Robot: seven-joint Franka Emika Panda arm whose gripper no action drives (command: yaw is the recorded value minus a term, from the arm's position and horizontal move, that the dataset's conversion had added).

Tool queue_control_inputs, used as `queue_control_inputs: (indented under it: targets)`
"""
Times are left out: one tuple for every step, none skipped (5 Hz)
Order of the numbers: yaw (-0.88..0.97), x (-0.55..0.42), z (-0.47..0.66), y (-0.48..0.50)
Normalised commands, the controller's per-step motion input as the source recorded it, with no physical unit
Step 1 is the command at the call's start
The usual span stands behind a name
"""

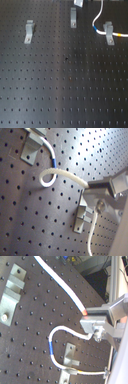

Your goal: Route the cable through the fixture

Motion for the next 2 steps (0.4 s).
queue_control_inputs:
  targets:
    - [0.00,-0.058,0.42,0.015]
    - [-0.08,-0.407,0.58,0.139]
